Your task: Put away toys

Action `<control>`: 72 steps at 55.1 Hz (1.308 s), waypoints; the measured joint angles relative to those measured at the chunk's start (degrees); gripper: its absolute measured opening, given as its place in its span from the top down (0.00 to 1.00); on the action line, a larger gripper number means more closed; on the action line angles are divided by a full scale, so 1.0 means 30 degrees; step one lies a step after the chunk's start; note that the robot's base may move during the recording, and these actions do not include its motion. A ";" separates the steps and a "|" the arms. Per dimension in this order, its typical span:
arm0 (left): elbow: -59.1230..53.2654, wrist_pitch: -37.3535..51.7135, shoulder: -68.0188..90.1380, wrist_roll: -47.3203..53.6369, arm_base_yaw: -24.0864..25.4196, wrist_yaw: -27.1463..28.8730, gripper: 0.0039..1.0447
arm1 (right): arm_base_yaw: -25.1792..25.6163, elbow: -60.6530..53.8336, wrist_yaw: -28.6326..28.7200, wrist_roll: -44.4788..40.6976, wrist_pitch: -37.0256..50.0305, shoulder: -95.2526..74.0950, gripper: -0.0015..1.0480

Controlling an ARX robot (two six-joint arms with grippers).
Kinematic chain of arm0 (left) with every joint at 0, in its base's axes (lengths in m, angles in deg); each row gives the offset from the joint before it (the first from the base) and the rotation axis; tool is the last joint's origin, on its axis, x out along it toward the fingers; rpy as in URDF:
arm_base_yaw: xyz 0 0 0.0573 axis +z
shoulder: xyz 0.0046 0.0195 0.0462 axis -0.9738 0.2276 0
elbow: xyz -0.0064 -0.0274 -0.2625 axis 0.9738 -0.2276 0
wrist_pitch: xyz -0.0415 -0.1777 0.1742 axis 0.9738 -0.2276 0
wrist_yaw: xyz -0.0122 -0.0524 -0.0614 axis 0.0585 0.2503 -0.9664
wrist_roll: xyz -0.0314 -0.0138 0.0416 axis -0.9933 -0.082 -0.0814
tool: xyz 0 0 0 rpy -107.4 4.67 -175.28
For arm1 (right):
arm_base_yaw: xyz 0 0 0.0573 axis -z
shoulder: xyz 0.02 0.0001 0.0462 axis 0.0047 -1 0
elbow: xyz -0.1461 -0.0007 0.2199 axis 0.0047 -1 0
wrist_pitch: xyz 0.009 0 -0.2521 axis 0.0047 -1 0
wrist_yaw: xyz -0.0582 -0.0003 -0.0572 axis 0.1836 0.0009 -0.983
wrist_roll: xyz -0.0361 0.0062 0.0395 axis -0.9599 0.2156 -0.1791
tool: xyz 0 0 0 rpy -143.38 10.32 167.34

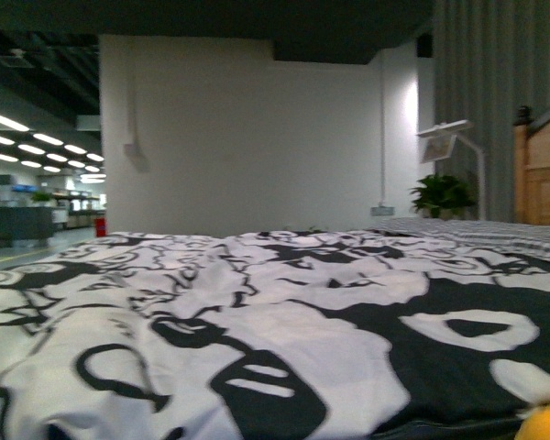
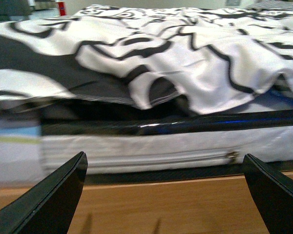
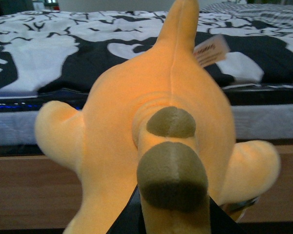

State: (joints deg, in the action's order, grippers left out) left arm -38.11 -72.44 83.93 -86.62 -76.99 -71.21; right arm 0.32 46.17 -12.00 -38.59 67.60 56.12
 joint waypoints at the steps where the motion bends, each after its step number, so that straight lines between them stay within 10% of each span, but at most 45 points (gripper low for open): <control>1: 0.0000 0.0000 0.0000 0.0000 0.0000 -0.0007 0.06 | -0.0007 0.0000 0.0000 0.0000 -0.0029 -0.0007 0.93; 72: 0.0000 0.0000 0.0000 0.0000 -0.0007 -0.0066 0.06 | 0.0000 0.0000 -0.0240 -0.0015 -0.0044 -0.0015 0.93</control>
State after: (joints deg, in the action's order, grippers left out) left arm -38.11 -72.44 83.93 -86.62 -77.01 -71.40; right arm 0.32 46.17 -12.72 -38.64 67.47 56.07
